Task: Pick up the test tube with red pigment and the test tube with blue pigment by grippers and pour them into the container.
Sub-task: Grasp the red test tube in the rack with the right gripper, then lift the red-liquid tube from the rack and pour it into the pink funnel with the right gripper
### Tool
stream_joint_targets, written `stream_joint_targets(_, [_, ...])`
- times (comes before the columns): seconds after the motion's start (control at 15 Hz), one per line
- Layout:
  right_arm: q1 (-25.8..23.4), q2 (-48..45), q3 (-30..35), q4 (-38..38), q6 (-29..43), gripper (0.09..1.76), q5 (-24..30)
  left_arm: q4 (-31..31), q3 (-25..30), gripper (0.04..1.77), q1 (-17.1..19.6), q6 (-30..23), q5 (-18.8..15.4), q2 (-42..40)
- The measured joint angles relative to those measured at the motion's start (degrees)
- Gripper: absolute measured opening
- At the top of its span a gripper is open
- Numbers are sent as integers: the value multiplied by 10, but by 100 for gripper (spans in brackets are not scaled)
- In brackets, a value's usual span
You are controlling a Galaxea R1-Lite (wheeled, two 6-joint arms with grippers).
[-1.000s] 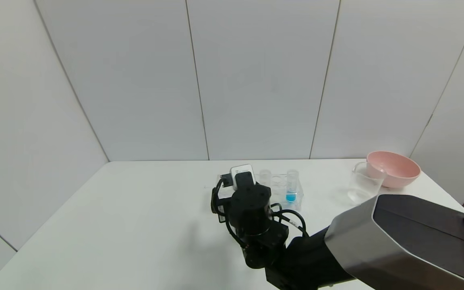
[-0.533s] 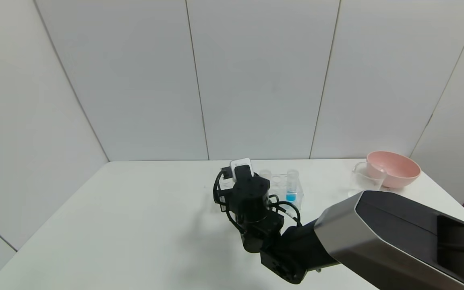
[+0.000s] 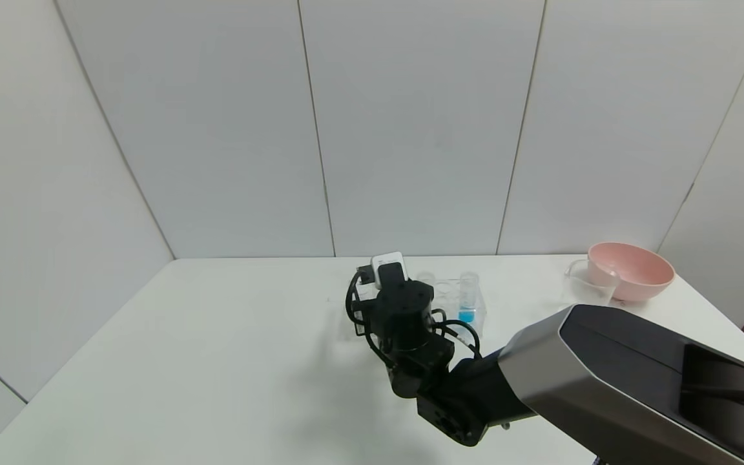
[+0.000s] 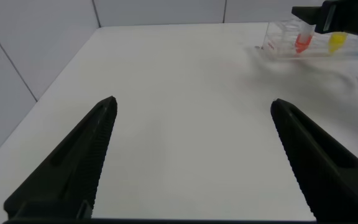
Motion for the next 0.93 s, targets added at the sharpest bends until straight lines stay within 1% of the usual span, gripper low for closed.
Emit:
stream_joint_targets(0.07, [-1,2,0,-1,0,121,0,0,0,176,0,0,0,0])
stream_joint_targets(0.13, [0,4,0,-1,1,109,0,0,0,176,0,0,0,0])
stream_joint_targets(0.27, [0,5,-1,-2,1,86,-1,0,0,176,0,0,0,0])
stream_joint_targets(0.33, [0,5,-1,-2,1,77,-2,0,0,176,0,0,0,0])
stream_joint_targets(0.4, [0,5,-1,-2,1,51,-2,0,0,176,0,0,0,0])
stream_joint_targets(0.93, [1,-7,0,-1,-1,50,-4,0,0,176,0,0,0,0])
